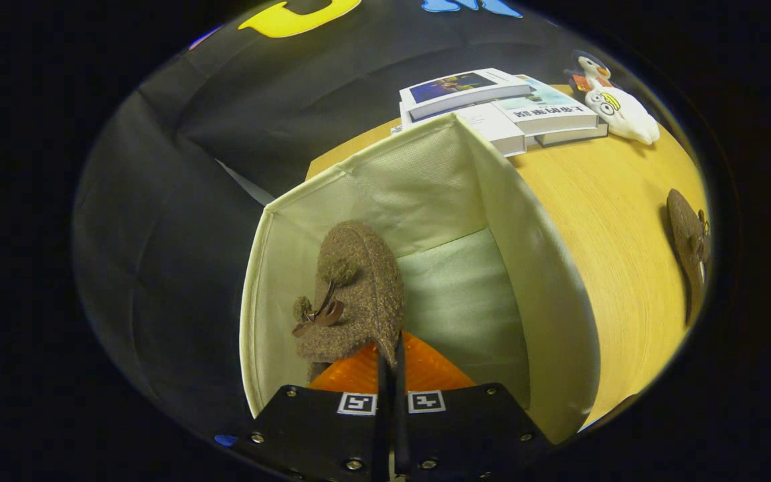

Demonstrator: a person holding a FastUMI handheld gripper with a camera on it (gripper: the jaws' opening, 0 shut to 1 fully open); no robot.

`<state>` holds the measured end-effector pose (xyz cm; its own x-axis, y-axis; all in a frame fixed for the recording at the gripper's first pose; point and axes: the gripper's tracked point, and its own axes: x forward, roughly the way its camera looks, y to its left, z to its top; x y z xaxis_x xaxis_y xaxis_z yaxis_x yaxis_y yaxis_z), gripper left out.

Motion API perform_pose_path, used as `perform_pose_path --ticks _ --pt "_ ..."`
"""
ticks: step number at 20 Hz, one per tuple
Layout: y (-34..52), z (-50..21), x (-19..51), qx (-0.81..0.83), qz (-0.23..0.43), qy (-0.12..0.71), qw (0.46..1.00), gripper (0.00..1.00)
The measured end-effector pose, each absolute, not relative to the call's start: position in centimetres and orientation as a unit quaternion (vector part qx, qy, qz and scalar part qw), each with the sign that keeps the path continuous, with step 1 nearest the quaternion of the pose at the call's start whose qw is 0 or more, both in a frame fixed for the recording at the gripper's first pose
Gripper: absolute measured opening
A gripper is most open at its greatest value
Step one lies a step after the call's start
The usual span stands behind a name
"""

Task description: Open the storage box then place both shoes into the box .Put the left shoe in first, then the right shoe, with the right side of both shoes facing outward in a uniform manner.

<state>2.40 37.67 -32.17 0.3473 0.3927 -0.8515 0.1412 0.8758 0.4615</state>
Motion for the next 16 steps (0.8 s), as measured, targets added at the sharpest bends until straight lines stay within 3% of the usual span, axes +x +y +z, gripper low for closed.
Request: perform_pose_path --ticks 3,4,6,9,16 --pt "38.6 -31.4 2.0 0.233 0.112 0.556 0.790 0.03" --pt "38.8 -30.9 2.0 0.231 0.130 0.548 0.793 0.15" --pt "39.1 -29.7 1.4 0.228 0.162 0.533 0.798 0.58" --pt "39.0 -26.2 1.4 0.236 0.208 0.491 0.812 0.96" --pt "31.7 -21.4 1.8 0.214 0.222 0.431 0.848 0.96"
